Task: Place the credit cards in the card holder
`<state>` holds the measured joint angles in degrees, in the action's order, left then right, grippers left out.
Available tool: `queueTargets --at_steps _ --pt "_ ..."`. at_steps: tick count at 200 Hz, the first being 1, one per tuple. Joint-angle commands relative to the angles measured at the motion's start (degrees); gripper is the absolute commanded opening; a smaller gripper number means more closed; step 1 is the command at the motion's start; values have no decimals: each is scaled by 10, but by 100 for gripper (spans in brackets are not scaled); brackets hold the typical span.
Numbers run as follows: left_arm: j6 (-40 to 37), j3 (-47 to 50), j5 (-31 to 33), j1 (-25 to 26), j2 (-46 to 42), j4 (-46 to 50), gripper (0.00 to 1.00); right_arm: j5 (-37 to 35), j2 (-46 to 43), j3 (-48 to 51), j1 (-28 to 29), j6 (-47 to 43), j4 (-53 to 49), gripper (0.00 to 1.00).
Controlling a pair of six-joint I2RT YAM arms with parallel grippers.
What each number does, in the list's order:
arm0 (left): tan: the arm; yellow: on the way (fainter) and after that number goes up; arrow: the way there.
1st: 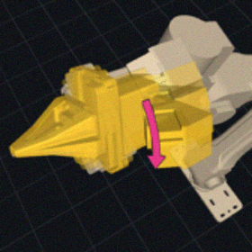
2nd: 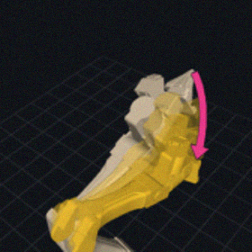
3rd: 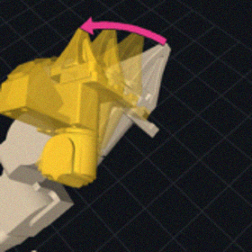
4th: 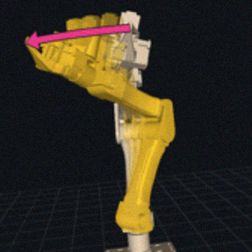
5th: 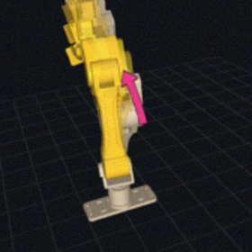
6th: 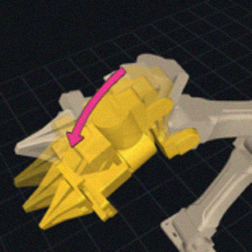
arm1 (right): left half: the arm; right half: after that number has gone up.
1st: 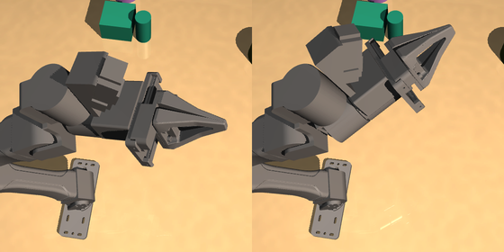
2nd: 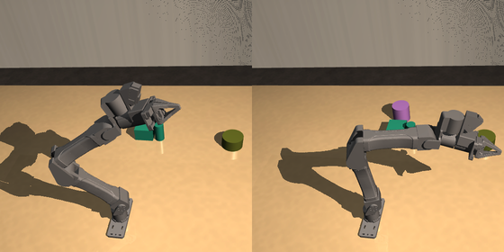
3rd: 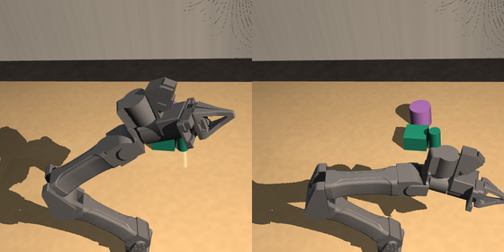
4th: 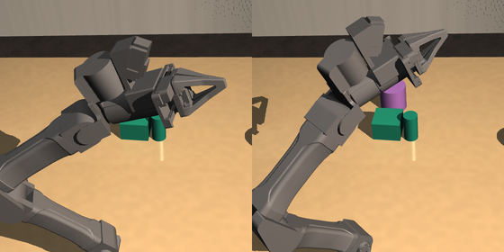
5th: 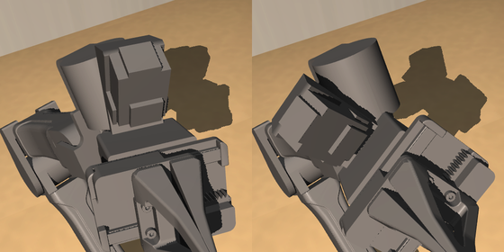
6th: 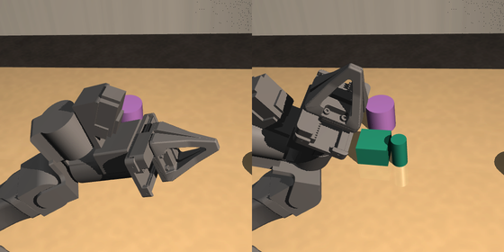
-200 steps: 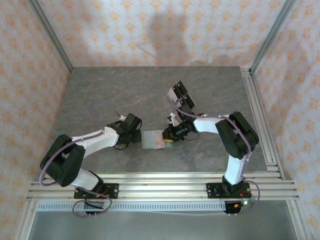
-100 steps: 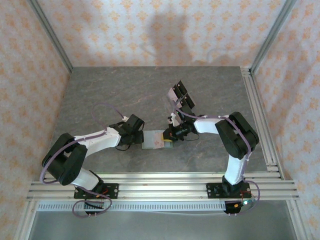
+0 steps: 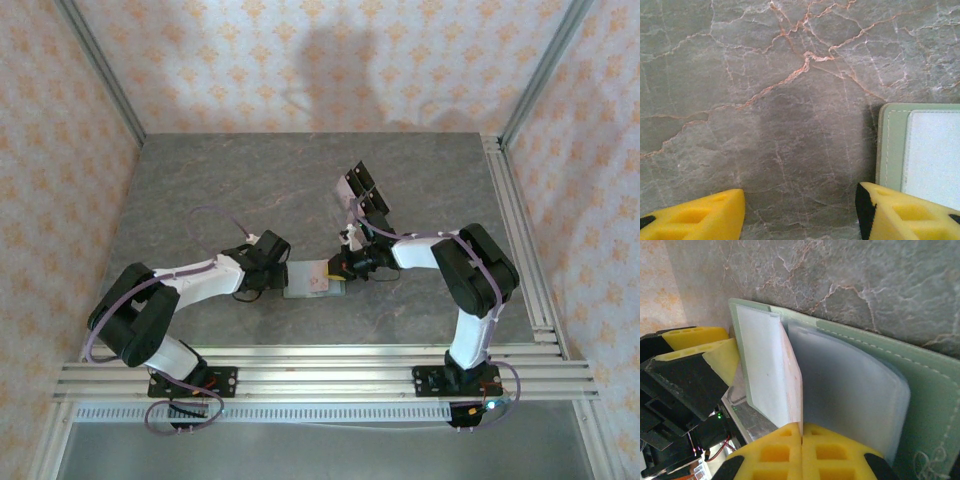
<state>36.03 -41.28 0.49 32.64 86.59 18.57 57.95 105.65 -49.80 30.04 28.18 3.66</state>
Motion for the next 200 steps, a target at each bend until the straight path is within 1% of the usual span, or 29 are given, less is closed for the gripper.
queueTargets --at_steps 1,61,122,171,200 --pt "5 8 3 6 14 -6 61 -3 2 4 -3 -5 -3 0" --pt "6 9 5 7 21 -9 61 -3 9 -10 10 -23 -31 0" --pt "5 9 5 7 27 -12 61 -11 11 -7 15 -23 -31 0" --pt "7 11 8 8 32 -9 60 -10 20 2 14 23 41 0" --pt "3 4 36 14 32 13 60 11 29 14 14 40 87 0"
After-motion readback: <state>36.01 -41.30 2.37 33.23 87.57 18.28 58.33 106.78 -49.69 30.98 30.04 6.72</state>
